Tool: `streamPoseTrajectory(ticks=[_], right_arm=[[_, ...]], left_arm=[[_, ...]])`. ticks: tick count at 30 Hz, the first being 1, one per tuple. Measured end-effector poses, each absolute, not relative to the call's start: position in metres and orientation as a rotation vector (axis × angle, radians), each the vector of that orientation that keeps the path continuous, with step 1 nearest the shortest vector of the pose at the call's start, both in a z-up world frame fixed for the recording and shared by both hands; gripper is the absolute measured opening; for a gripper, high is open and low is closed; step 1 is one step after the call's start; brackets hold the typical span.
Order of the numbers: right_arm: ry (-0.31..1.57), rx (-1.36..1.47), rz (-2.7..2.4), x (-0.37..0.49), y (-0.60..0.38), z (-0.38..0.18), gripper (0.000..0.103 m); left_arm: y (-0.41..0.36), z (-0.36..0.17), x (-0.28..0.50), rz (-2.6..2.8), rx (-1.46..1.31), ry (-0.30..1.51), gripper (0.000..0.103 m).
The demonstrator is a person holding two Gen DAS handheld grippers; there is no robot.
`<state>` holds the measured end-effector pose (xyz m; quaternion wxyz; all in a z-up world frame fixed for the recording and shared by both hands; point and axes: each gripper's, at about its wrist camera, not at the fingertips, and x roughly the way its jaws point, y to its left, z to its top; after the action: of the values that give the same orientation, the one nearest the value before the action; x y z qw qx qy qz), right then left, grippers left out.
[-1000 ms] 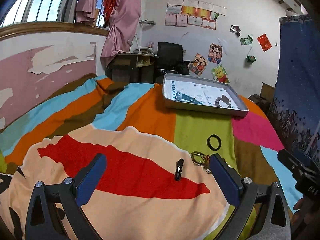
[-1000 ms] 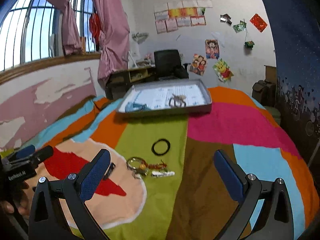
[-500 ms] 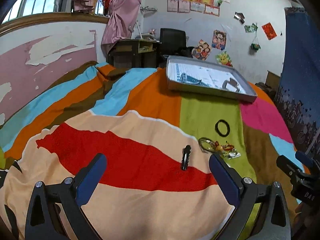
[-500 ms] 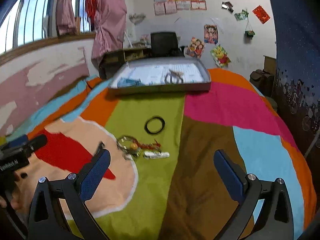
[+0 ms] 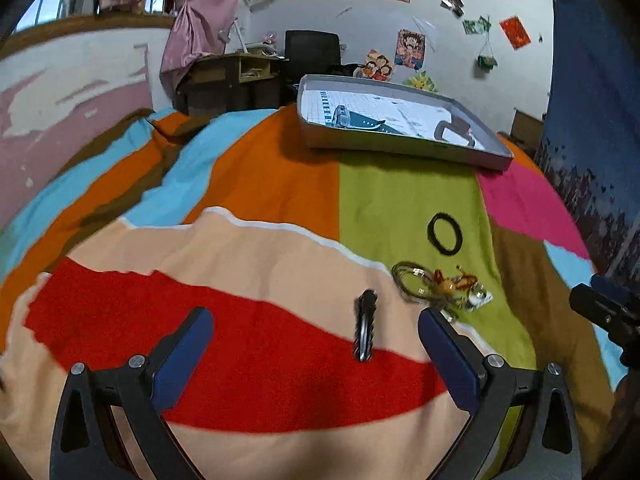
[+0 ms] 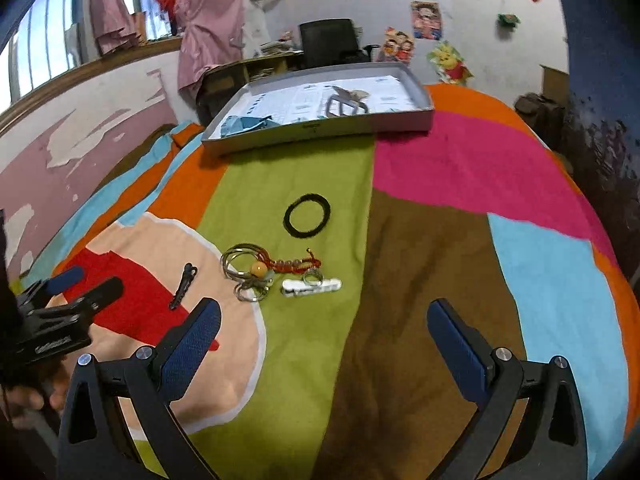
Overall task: Organize jewelry
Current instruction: 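Grasp the black hair clip with the left gripper while the right gripper grasps the yellow-bead keyring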
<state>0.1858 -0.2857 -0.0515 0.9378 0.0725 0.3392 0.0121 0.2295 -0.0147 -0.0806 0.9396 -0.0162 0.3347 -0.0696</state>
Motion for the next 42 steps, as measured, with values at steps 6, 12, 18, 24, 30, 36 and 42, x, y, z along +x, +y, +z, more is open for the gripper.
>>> streamPoseTrajectory(ticks=[6,12,18,24,30,36,42], right_arm=[[0.592,0.151,0.013,0.201,-0.282,-0.049,0.102],[0.586,0.134,-0.019,0.214,-0.283,-0.056,0.102],[0.675,0.141,0.017,0.233,-0.279,-0.077,0.097],[0.749,0.159,0.064,0.251,-0.274,-0.097,0.067],[0.77,0.145,0.178,0.259,-0.259,-0.104,0.045],[0.79,0.115,0.299,0.27,-0.241,-0.108,0.035],[0.826,0.098,0.344,0.281,-0.23,-0.115,0.035]], left_arm=[[-0.015,-0.088,0.242,-0.103,-0.035,0.623,0.103],[-0.019,-0.094,0.249,-0.119,-0.034,0.625,0.103],[-0.027,-0.105,0.255,-0.19,-0.01,0.653,0.088],[-0.03,-0.116,0.262,-0.263,-0.043,0.719,0.064],[-0.033,-0.124,0.267,-0.347,-0.081,0.772,0.047],[-0.033,-0.129,0.269,-0.381,-0.1,0.804,0.029],[-0.029,-0.135,0.274,-0.401,-0.147,0.862,0.019]])
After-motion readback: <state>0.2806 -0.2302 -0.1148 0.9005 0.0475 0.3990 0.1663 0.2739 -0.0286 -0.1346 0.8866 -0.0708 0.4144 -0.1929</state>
